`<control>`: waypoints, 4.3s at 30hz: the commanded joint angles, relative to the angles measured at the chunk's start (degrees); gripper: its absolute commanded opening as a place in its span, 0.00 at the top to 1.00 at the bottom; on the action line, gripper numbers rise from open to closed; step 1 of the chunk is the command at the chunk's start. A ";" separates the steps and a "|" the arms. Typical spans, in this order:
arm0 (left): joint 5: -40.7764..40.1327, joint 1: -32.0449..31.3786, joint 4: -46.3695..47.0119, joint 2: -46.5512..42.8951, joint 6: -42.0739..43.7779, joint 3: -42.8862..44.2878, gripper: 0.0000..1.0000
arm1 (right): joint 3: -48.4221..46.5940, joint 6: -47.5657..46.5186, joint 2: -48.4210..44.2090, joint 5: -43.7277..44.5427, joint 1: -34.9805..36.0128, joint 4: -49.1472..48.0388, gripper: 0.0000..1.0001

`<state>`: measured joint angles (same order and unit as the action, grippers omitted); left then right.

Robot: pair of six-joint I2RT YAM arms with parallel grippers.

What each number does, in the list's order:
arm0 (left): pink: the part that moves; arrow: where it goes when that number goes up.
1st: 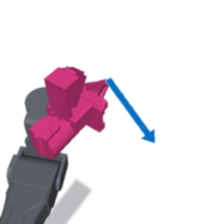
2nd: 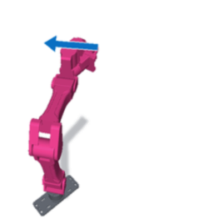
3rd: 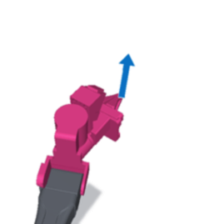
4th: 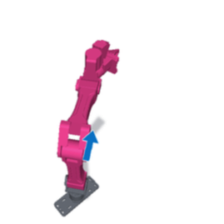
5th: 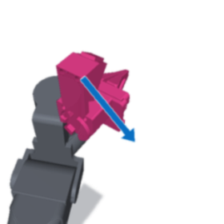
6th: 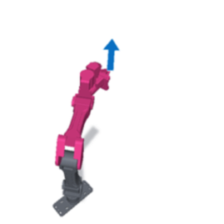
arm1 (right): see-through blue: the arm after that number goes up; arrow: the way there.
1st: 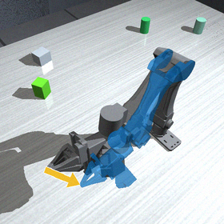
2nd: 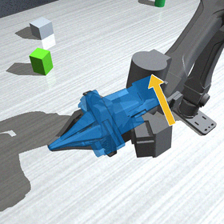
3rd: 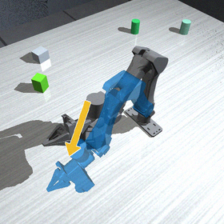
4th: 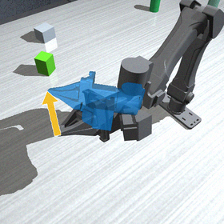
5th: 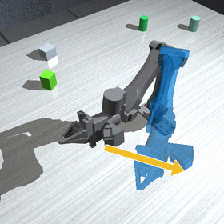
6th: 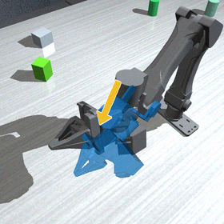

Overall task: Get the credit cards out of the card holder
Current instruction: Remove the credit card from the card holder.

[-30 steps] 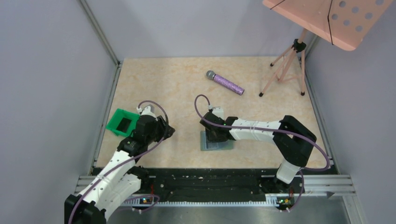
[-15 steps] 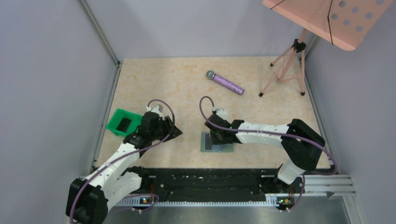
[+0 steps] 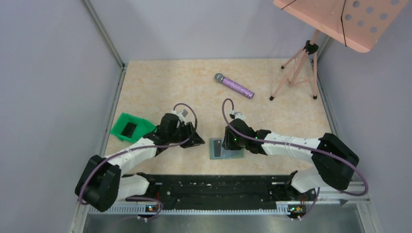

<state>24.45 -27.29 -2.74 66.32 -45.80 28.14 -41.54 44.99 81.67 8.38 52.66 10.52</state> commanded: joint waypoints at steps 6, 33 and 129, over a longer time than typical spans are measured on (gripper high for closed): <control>2.64 -5.79 8.03 13.59 -0.62 9.71 0.66 | 5.36 -2.12 -5.41 -4.75 -2.85 -9.47 0.71; 4.79 -17.91 15.32 35.45 -4.22 24.07 0.81 | 5.40 -2.91 -30.13 -2.87 -3.43 6.05 0.68; -2.27 -10.04 8.19 24.68 -1.27 6.89 0.92 | 14.94 1.25 2.49 -25.89 -13.39 -30.14 0.73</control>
<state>22.87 -36.77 4.32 89.56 -46.83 35.51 -28.16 44.82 84.27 -14.85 41.32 -14.98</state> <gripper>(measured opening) 0.083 0.273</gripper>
